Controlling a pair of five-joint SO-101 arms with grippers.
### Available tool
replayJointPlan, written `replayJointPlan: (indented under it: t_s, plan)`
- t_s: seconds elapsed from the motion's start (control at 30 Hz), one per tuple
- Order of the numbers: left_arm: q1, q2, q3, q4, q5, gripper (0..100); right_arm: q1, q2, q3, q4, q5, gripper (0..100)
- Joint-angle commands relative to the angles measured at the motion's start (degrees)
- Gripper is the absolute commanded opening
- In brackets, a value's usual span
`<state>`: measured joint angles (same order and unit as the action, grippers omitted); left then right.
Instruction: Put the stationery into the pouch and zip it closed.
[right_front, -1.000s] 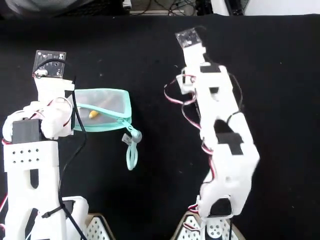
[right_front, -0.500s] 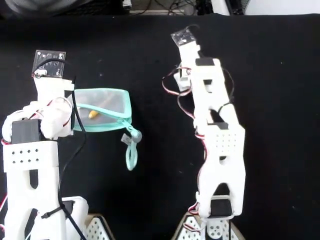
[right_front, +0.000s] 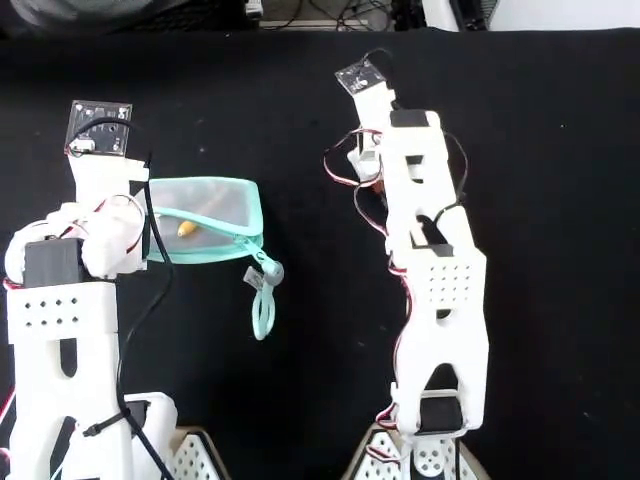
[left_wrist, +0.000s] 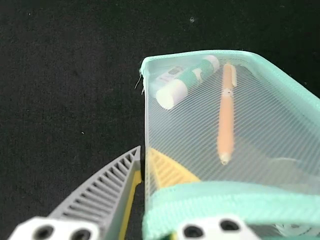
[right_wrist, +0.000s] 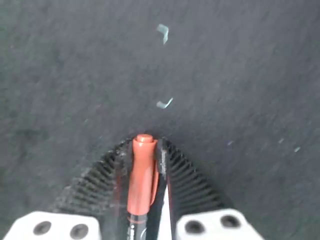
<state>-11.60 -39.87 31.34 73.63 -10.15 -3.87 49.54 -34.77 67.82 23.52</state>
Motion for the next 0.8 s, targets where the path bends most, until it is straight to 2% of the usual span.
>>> replayJointPlan:
  t_s: [0.0,0.17,0.3,0.43,0.63,0.77]
  plan:
    - [-0.31,0.53,0.22,-0.7,-0.44,3,-2.2,-8.22,-0.31,5.71,-1.41,1.2]
    - [-0.31,0.53,0.22,-0.7,-0.44,3,-2.99,-16.31,0.22,14.86,-1.41,1.2]
    - [-0.31,0.53,0.22,-0.7,-0.44,3,-3.25,-22.99,8.04,14.77,-1.41,1.2]
    - [-0.31,0.53,0.22,-0.7,-0.44,3,-4.57,-31.96,25.1,8.7,-1.41,1.2]
    - [-0.13,0.53,0.22,-0.7,-0.44,3,-8.26,-49.36,60.09,-10.73,-1.14,1.2]
    - [-0.13,0.53,0.22,-0.7,-0.44,3,-11.69,-57.27,70.81,-9.93,-0.97,1.2]
